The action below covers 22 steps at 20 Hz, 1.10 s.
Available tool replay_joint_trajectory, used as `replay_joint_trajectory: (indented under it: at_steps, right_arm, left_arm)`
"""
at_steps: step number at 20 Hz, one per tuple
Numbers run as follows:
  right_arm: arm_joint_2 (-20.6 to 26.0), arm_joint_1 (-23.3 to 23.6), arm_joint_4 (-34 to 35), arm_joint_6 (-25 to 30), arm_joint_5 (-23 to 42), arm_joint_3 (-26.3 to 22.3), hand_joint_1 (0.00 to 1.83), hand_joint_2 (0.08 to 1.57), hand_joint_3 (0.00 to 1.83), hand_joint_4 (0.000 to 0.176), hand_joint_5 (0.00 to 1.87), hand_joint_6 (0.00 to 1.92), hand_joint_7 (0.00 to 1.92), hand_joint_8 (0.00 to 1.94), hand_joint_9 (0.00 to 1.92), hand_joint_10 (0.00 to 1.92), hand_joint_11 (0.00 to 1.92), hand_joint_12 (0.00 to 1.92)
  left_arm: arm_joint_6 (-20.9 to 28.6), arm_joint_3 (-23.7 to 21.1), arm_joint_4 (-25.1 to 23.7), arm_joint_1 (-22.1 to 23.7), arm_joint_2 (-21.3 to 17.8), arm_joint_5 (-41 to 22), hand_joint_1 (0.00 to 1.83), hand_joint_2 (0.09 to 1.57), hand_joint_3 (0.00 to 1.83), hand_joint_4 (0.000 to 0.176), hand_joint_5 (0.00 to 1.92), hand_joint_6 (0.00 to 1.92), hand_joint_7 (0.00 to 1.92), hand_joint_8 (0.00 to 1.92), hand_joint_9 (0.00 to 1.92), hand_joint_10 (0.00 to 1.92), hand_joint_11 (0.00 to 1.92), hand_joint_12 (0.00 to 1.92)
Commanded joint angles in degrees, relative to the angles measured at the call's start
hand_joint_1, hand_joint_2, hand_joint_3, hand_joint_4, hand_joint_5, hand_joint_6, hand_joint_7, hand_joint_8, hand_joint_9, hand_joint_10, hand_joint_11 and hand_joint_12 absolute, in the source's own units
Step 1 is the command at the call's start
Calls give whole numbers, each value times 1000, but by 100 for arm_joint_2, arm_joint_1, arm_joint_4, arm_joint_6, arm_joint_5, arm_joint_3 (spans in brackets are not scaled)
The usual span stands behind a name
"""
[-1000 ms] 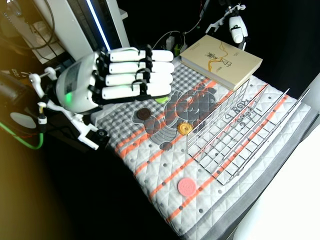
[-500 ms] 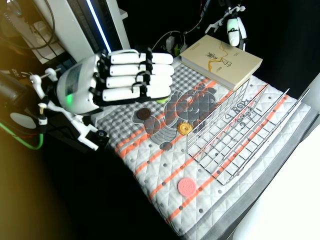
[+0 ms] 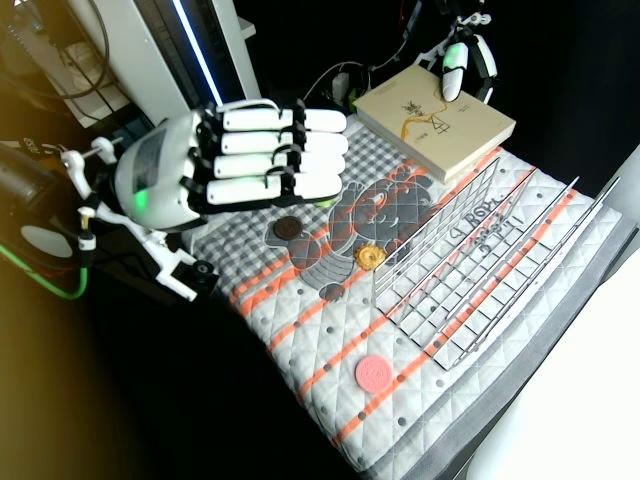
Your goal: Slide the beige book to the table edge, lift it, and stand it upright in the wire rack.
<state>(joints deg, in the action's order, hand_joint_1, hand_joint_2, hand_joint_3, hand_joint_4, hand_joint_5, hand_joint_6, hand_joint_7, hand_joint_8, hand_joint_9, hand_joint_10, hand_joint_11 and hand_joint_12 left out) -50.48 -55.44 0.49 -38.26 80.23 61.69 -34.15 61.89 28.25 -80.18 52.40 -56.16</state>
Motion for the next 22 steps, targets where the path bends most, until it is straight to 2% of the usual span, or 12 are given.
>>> replay_joint_trajectory:
  at_steps: [1, 2, 3, 4, 6, 7, 8, 10, 12, 17, 18, 22]
  right_arm:
    - [20, 14, 142, 5, 648, -16, 0, 1384, 0, 0, 422, 4, 434, 3, 344, 3, 282, 6]
    - [20, 6, 145, 5, 648, -16, 11, 1385, 0, 0, 422, 3, 430, 1, 328, 0, 260, 0]
    - [19, 1, 148, 5, 648, -16, 11, 1385, 0, 0, 422, 3, 430, 1, 328, 0, 260, 0]
    - [17, -3, 156, 5, 648, -16, 15, 1389, 0, 0, 434, 7, 436, 3, 333, 2, 268, 4]
    - [11, -9, 169, 5, 647, -14, 15, 1389, 0, 0, 427, 3, 435, 2, 335, 3, 272, 5]
    - [5, -9, 173, 5, 646, -13, 19, 1392, 2, 0, 426, 2, 431, 1, 336, 3, 289, 13]
    - [-1, -9, 174, 5, 641, -11, 6, 1390, 1, 0, 427, 2, 432, 0, 347, 5, 292, 13]
    - [-4, -9, 180, 5, 629, -11, 19, 1397, 2, 0, 428, 1, 434, 1, 351, 4, 300, 16]
    - [-6, -18, 197, 5, 617, -12, 1, 1405, 3, 0, 415, 0, 431, 1, 348, 2, 305, 16]
    - [-7, -51, 246, 5, 615, -12, 2, 1405, 2, 0, 407, 0, 423, 0, 334, 0, 304, 15]
    - [-7, -56, 253, 5, 615, -12, 20, 1407, 1, 0, 412, 2, 423, 1, 343, 4, 326, 24]
    - [-4, -104, 312, 5, 615, -12, 26, 1408, 1, 0, 412, 0, 406, 0, 329, 0, 313, 18]
  left_arm:
    - [7, 16, 286, -5, -17, -772, 1135, 1177, 3, 0, 858, 1151, 604, 1899, 729, 1921, 770, 1921]
    - [7, 6, 420, -12, -39, -970, 1194, 1234, 0, 0, 839, 986, 653, 1752, 552, 1792, 476, 1921]
    - [8, -13, 519, -15, -58, -1159, 1194, 1234, 0, 0, 839, 986, 653, 1752, 552, 1792, 476, 1921]
    - [9, -32, 588, -15, -78, -1345, 1343, 1196, 0, 0, 824, 1226, 830, 1226, 680, 1451, 356, 1375]
    - [26, -79, 708, 0, -102, -1794, 1367, 1148, 0, 0, 847, 1170, 971, 997, 808, 1284, 499, 1180]
    - [68, -83, 734, 28, -103, -2030, 1469, 1121, 0, 0, 848, 1093, 1000, 895, 914, 1107, 679, 1499]
    - [95, -83, 755, 120, -102, -2267, 1397, 1075, 0, 0, 932, 898, 1092, 783, 1063, 1026, 966, 1105]
    - [94, -86, 782, 298, -114, -2618, 1398, 1057, 1, 0, 960, 886, 1132, 724, 1106, 934, 1027, 981]
    - [63, -83, 806, 488, -119, -2898, 1506, 1046, 0, 0, 1011, 737, 1125, 718, 1107, 834, 911, 1435]
    - [-46, -15, 805, 923, -57, -3152, 1398, 1067, 1, 0, 1009, 839, 1057, 838, 1048, 1099, 1045, 1166]
    - [-47, 16, 799, 1021, -21, -3164, 1483, 1068, 2, 0, 998, 812, 1022, 863, 1033, 1021, 920, 1391]
    - [-56, 229, 593, 1630, 201, -3203, 1388, 1094, 0, 0, 942, 956, 996, 958, 1010, 1120, 954, 1254]
